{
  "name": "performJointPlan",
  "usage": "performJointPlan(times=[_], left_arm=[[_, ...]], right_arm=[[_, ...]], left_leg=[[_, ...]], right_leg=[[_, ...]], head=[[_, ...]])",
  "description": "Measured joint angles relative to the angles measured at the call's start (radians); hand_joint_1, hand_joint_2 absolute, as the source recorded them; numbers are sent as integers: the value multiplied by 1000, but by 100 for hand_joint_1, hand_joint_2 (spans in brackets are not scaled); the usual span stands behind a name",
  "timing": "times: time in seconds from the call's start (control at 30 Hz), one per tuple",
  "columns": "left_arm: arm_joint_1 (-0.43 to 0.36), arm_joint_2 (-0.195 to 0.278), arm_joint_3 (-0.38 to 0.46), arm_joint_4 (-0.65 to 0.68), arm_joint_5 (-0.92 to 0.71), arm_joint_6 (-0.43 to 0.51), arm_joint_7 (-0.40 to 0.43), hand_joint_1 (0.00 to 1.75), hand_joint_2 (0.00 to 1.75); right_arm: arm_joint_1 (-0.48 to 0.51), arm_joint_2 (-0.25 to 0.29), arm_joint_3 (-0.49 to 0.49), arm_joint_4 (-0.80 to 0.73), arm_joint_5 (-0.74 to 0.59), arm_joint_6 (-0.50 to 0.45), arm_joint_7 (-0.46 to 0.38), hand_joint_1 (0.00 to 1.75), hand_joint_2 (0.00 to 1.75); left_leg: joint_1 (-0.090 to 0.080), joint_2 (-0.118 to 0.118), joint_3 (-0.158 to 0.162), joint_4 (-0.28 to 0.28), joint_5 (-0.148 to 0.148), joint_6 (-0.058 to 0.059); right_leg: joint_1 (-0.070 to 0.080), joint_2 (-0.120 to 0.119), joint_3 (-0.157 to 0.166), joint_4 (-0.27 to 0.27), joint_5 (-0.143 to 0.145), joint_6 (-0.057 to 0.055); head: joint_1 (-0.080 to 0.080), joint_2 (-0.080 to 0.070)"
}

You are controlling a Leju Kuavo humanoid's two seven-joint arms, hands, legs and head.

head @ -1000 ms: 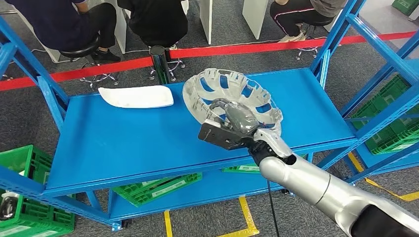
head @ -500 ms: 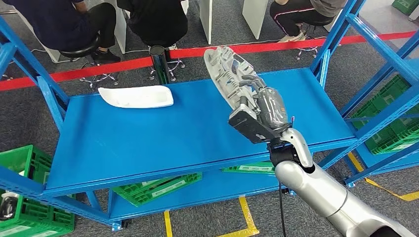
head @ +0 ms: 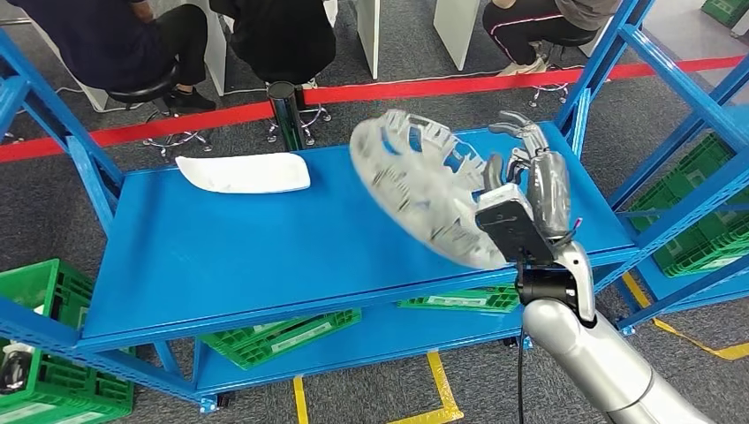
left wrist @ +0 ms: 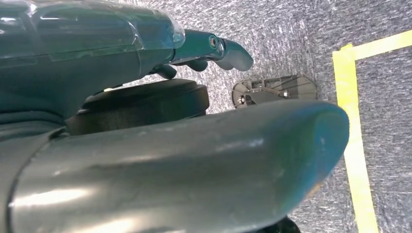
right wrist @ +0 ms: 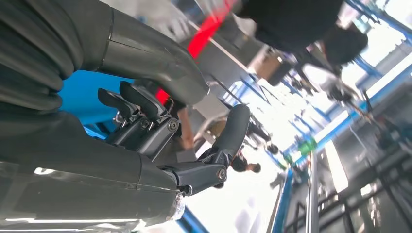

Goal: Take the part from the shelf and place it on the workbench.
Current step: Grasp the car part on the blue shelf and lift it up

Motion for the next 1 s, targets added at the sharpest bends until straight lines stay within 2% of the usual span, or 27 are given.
performJointPlan(times=[0.23,0.47,0.77,0.87,0.9,1.0], left_arm=[[0,7,-2,0,-15,-6,10,0,0],[0,13,-11,0,-18,-11,10,0,0],[0,13,-23,0,-19,-15,10,0,0],[0,13,-25,0,-20,-17,12,0,0],[-1,13,-25,0,-20,-18,11,0,0],[-1,13,-25,0,-20,-19,-4,0,0]], right_arm=[[83,0,-85,-132,-47,-66,-59,175,175],[113,0,-145,-245,-81,-63,-74,175,175],[137,-11,-184,-288,-96,-41,-64,172,175],[140,-24,-186,-297,-126,35,-22,112,175],[138,-33,-184,-299,-147,92,10,71,175],[113,-71,-173,-299,-228,299,135,0,175]], left_leg=[[0,-1,0,0,0,0],[0,0,0,0,0,0],[0,1,0,0,0,0],[0,1,0,0,0,0],[0,2,0,0,0,0],[0,4,0,0,0,0]], right_leg=[[0,0,-1,0,0,0],[0,0,-1,0,0,0],[0,1,-1,0,0,0],[0,1,-1,0,0,0],[0,1,0,0,0,0],[0,1,1,0,0,1]], head=[[0,0],[0,0],[0,0],[0,0],[0,0],[0,0]])
